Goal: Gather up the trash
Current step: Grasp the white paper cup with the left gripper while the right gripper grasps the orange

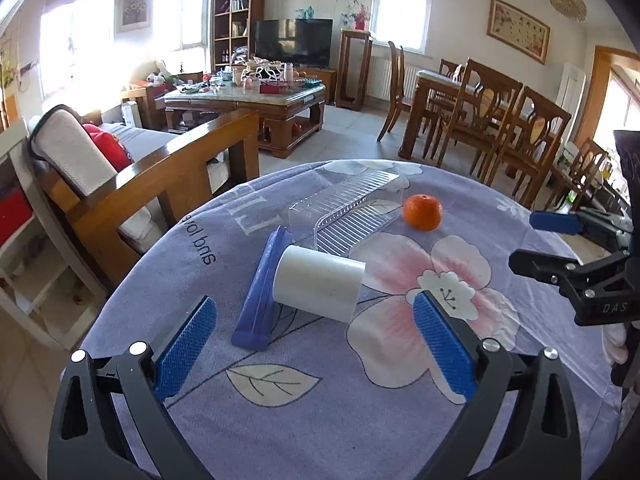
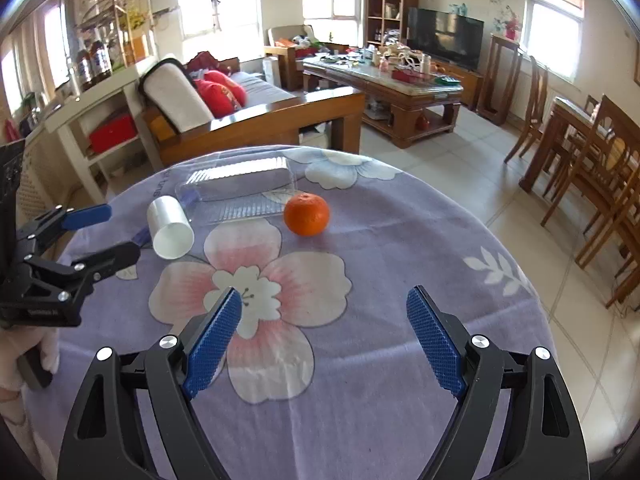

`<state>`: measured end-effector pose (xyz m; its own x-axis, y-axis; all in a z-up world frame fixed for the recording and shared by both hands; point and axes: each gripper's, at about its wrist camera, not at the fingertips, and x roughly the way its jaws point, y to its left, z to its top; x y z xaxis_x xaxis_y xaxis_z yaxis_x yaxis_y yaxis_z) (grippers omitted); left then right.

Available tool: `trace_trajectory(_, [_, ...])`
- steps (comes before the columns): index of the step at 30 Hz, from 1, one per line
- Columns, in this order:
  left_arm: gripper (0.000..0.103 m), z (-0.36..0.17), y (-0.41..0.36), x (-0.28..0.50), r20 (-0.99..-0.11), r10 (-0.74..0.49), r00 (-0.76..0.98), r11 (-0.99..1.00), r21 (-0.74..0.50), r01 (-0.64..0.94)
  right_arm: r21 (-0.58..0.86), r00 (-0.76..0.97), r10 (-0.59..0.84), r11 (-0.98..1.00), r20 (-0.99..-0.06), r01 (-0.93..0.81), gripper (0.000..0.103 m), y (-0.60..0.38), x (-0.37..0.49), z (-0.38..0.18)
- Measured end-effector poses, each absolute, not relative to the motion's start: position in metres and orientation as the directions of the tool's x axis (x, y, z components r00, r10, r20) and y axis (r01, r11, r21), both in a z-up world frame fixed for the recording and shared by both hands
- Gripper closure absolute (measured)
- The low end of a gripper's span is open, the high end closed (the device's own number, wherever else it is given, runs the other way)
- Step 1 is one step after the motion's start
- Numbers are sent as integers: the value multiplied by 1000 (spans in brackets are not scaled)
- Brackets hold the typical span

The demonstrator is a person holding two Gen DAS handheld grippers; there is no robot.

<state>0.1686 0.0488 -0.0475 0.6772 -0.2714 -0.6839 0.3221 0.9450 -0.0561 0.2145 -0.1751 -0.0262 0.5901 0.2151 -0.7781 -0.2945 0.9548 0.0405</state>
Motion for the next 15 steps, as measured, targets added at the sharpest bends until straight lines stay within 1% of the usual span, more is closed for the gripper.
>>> trace_trajectory(4, [5, -53, 48, 182, -704, -280, 652, 937, -52, 346, 15, 579, 206, 948, -789, -317, 20, -162, 244, -35])
trace_trajectory(8, [5, -54, 51, 190, -704, -278, 653, 933, -35, 359, -4, 570, 196, 944, -798, -329, 20, -152, 268, -46])
trace_trajectory(13, [5, -55, 50, 194, -699, -296, 651, 927, -47, 372, -22, 575, 194, 938, -795, -346, 20, -145, 291, -57])
trace_trajectory(14, [5, -56, 50, 195, -699, -301, 648, 926, -50, 375, -23, 573, 193, 937, -796, -347, 21, -145, 294, -59])
trace_trajectory(15, [6, -56, 49, 195, -701, -303, 646, 924, -51, 378, -20, 570, 196, 937, -798, -350, 27, -143, 298, -60])
